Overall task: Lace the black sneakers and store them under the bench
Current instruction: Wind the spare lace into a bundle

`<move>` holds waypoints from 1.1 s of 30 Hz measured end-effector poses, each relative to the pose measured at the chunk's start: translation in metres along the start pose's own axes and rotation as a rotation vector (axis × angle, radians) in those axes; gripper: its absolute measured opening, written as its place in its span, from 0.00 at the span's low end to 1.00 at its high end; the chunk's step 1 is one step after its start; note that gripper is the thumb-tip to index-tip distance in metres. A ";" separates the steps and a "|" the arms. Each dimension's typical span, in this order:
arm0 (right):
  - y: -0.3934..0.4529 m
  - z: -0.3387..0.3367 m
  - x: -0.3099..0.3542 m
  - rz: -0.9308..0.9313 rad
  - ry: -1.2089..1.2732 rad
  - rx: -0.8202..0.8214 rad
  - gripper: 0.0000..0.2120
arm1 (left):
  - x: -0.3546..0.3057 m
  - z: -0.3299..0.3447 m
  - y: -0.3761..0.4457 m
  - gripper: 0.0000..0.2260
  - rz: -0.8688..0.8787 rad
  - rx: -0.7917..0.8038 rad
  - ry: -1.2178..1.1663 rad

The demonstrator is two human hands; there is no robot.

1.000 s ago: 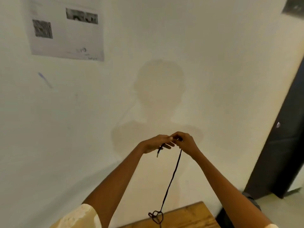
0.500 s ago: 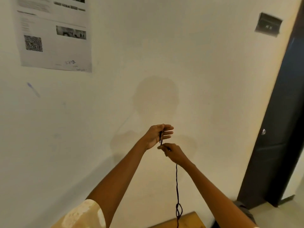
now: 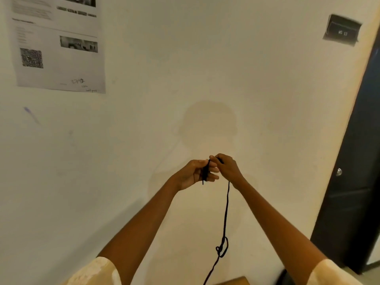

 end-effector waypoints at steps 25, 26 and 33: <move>0.014 0.017 -0.029 0.032 -0.142 0.179 0.09 | -0.011 0.001 0.020 0.15 0.097 -0.053 -0.157; 0.007 0.033 -0.036 0.057 -0.147 0.251 0.10 | -0.013 -0.003 0.021 0.14 0.125 -0.078 -0.165; -0.023 0.060 -0.021 -0.089 -0.214 0.406 0.13 | 0.012 -0.039 0.013 0.14 0.031 -0.267 0.042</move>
Point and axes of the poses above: each hand's wrist, its own y-axis towards the middle knuckle, its own z-axis out of the palm, x = y × z, the point moved 9 cm from there along y, towards the middle knuckle, and after that the axes turned 9 degrees about x, right-handed, at the moved point
